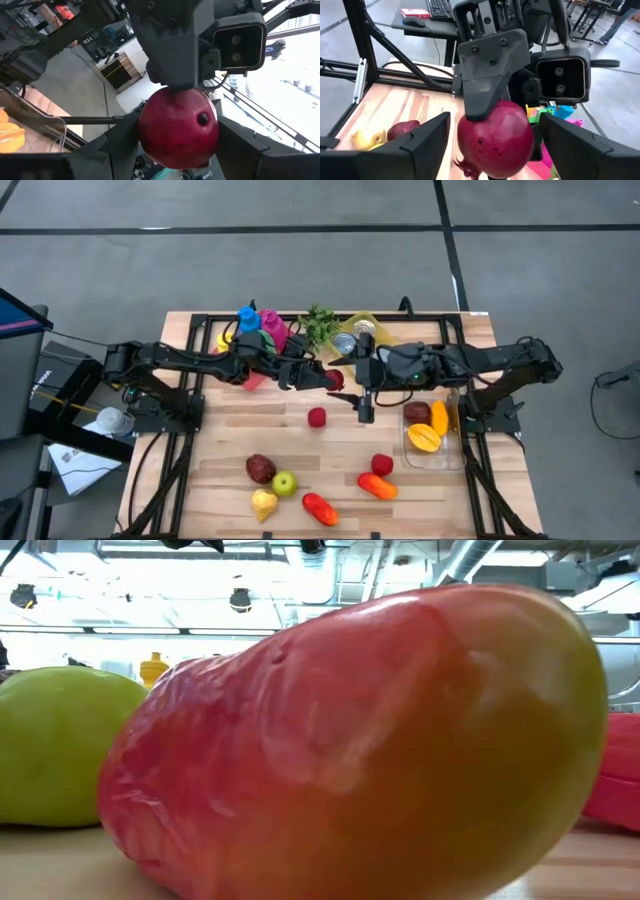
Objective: Pick & Place Food Item
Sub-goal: Put the pomegranate into the transparent bin
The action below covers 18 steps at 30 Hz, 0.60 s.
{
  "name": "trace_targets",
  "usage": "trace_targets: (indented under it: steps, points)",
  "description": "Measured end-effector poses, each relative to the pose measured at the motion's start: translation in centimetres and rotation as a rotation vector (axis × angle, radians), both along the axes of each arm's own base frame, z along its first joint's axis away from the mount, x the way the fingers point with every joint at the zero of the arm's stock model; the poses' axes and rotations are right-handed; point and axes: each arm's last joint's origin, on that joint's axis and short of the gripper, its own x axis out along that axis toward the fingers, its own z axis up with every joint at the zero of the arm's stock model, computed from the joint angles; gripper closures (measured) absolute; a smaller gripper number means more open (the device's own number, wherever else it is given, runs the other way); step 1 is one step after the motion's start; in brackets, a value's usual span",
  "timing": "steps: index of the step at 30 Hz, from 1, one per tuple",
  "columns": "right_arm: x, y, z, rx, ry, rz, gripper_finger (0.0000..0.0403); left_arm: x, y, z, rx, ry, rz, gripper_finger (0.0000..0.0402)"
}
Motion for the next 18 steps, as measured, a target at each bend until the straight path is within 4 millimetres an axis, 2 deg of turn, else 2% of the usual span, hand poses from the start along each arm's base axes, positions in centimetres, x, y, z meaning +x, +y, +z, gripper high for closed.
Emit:
trace_targets:
  steps: [9, 18]
  points:
    - [0.02, -0.31, -0.11, 0.025, 0.009, -0.016, 0.0132, -0.01, -0.01, 0.05, 0.005, -0.005, 0.001, 0.0183]
    - [0.30, -0.23, -0.38, 0.026, 0.018, -0.013, 0.0219, -0.03, -0.03, 0.04, 0.008, -0.002, -0.006, 0.0183]
